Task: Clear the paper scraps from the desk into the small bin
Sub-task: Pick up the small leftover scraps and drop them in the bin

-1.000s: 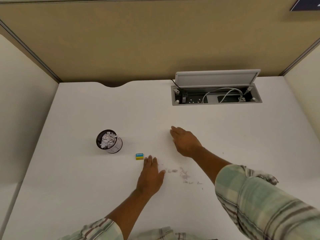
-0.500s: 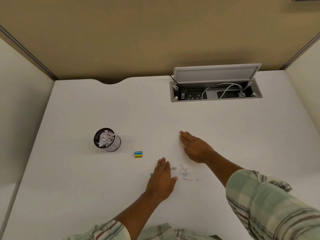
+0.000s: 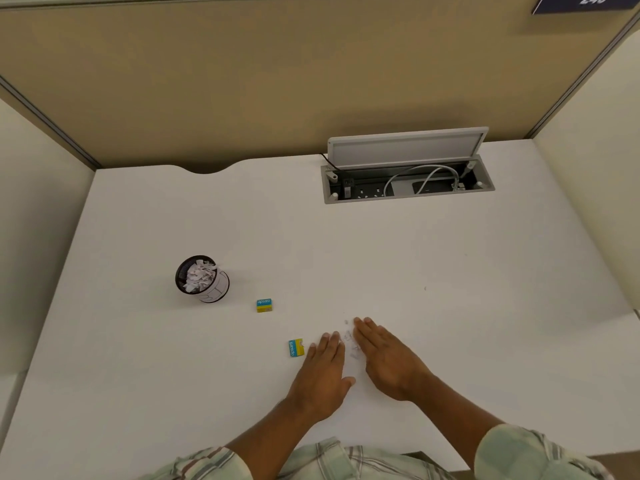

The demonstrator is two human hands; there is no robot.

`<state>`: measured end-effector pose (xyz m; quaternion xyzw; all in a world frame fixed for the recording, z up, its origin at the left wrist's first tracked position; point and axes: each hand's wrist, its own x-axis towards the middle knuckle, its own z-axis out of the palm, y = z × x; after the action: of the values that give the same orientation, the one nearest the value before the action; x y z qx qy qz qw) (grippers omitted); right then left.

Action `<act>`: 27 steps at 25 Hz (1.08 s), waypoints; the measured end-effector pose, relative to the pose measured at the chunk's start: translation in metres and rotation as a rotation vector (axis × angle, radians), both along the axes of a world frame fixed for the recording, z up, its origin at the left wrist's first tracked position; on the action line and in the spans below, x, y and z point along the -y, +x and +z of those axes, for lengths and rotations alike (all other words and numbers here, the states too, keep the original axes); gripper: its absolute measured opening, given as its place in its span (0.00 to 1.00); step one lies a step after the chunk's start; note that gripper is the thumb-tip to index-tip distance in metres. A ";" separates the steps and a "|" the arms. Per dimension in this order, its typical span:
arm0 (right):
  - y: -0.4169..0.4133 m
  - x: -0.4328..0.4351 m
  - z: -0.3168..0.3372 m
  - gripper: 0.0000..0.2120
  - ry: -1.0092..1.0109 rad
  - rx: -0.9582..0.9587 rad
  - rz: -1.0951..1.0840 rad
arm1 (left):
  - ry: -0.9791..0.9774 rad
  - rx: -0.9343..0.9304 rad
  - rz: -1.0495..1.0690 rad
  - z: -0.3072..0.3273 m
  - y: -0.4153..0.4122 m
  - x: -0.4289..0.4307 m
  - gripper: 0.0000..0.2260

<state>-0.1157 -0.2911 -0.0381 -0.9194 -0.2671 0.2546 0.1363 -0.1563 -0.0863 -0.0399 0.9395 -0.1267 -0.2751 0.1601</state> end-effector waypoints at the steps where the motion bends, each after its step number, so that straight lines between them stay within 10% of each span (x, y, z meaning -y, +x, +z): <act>1: 0.004 0.002 0.004 0.31 0.027 -0.004 -0.020 | -0.019 0.014 0.002 0.001 -0.001 -0.001 0.33; 10: 0.078 0.082 0.020 0.31 -0.063 -0.007 -0.633 | 0.204 0.171 0.154 0.017 -0.001 -0.019 0.32; 27: -0.012 0.003 0.006 0.30 0.118 0.017 -0.225 | 0.324 0.214 0.070 0.011 -0.028 -0.009 0.36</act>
<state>-0.1277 -0.2942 -0.0320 -0.9360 -0.1778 0.2137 0.2158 -0.1839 -0.0777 -0.0290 0.9807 -0.0646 -0.1846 0.0020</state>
